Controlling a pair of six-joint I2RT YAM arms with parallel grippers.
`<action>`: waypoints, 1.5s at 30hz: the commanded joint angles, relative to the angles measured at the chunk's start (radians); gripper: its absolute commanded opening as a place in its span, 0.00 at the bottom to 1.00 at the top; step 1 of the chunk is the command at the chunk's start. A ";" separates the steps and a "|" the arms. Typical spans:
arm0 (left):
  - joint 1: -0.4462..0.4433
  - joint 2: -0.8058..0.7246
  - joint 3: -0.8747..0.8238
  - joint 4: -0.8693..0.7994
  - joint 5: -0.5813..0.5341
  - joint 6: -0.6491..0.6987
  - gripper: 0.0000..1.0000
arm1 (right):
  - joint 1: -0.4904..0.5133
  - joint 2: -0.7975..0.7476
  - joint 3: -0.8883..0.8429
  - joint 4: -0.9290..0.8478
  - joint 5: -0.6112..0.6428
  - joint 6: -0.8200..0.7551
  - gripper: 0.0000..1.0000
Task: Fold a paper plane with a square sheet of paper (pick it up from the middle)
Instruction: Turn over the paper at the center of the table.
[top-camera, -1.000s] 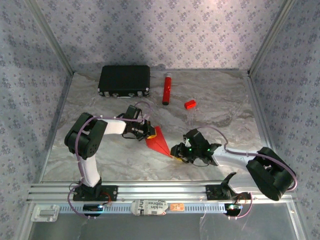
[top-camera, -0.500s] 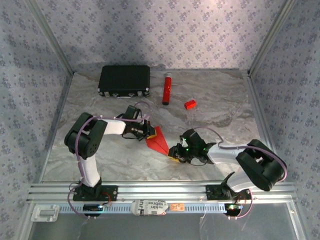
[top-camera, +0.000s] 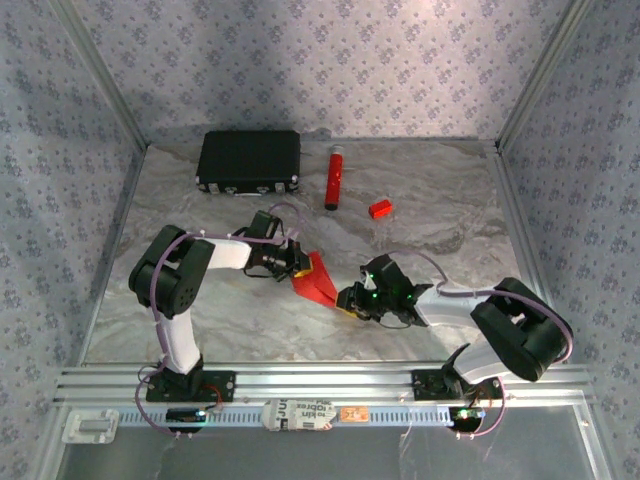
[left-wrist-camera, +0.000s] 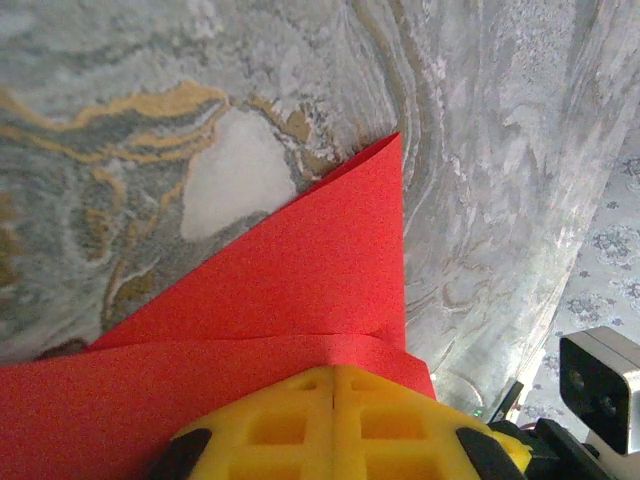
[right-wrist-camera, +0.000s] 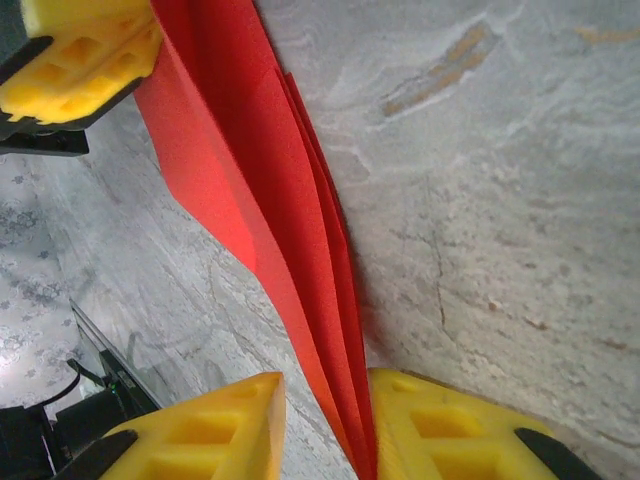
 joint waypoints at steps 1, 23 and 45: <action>0.006 0.017 -0.029 -0.045 -0.036 -0.010 0.01 | -0.009 -0.006 0.040 0.011 0.011 -0.043 0.26; 0.006 0.001 -0.023 -0.053 -0.033 -0.014 0.01 | -0.025 0.002 0.034 0.017 -0.021 -0.068 0.19; -0.035 -0.275 0.078 -0.279 -0.047 0.061 0.49 | 0.042 -0.295 0.246 -0.640 0.445 -0.409 0.02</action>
